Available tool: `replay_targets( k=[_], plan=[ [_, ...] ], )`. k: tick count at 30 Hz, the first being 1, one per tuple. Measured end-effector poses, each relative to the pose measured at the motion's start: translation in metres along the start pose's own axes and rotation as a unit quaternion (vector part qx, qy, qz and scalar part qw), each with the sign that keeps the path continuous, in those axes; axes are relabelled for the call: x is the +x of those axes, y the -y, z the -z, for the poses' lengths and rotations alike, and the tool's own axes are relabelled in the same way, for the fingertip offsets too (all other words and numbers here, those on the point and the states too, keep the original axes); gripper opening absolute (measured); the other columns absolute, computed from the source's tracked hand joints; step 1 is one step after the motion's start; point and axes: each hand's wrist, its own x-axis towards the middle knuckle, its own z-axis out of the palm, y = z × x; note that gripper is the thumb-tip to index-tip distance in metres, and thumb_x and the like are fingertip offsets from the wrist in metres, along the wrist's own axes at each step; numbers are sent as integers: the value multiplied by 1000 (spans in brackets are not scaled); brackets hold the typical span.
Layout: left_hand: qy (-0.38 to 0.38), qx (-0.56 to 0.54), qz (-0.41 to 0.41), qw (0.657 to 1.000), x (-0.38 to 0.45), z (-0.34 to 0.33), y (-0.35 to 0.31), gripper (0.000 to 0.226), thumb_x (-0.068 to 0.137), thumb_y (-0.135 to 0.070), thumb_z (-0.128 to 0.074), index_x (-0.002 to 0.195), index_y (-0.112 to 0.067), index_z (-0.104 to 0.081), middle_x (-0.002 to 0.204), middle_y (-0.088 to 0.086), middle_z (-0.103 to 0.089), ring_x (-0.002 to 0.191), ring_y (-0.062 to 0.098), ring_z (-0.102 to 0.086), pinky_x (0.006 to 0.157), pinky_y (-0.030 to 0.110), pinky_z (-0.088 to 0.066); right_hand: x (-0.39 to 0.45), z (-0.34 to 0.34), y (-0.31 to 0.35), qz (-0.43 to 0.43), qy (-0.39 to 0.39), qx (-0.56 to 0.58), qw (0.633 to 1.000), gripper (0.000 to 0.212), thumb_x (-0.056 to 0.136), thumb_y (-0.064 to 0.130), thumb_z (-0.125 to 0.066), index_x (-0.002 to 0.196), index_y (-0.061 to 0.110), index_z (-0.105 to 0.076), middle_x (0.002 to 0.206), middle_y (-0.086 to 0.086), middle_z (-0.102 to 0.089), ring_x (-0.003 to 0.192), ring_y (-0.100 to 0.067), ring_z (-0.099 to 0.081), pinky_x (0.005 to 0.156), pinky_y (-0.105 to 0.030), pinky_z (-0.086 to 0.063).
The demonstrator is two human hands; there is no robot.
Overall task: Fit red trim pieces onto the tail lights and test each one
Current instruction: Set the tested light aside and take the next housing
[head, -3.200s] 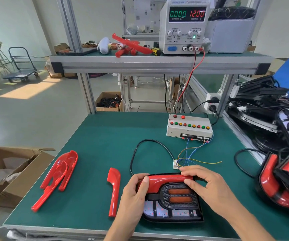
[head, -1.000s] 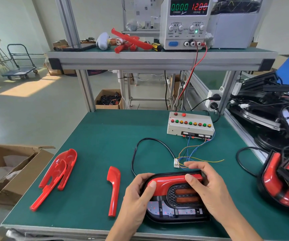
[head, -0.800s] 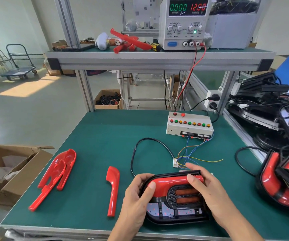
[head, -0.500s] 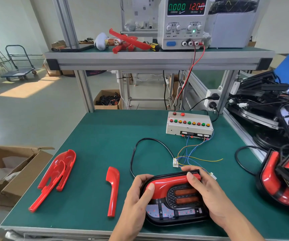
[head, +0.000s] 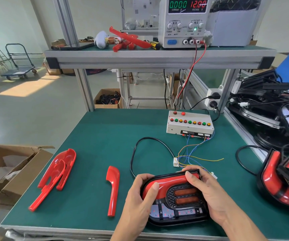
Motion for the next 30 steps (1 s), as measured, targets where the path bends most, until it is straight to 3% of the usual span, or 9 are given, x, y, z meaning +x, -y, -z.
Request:
replay_targets(
  k=[8,14,18,24,30],
  plan=[
    [7,-23,14,1000,4,2,-2,27,84,-55,-68,104,-37,-66,105,-3,-74,98,15,-69,84,17,-50,-1,2,-2,18,0,-14,1000,33,77,28,-77,106,16,-70,96,-19,-73,83,-36,-73,69,-48,-61],
    [41,-23,42,998,2,8,-4,31,97,-48,-46,115,-35,-67,114,-13,-72,111,3,-63,89,8,-42,-1,2,-4,22,-10,-23,999,35,76,32,-77,108,17,-70,96,-18,-73,85,-37,-73,70,-51,-61],
    [58,-17,44,997,6,10,-1,32,97,-43,-50,114,-23,-69,111,-4,-74,109,14,-66,92,17,-47,-1,2,-5,27,-12,-30,999,36,77,33,-77,108,18,-69,97,-19,-73,86,-39,-73,71,-52,-61],
    [45,2,26,999,8,9,1,31,92,-56,-54,111,-37,-69,110,-5,-75,107,12,-68,92,19,-49,-2,2,-6,30,-8,-30,999,34,77,34,-76,107,21,-68,98,-20,-74,85,-37,-73,70,-48,-62],
    [37,7,17,999,9,9,5,35,90,-58,-55,112,-35,-70,110,-5,-75,107,14,-68,97,30,-51,-3,1,-6,33,-11,-37,999,36,75,37,-77,107,22,-68,97,-19,-73,86,-37,-73,71,-49,-62]
  ],
)
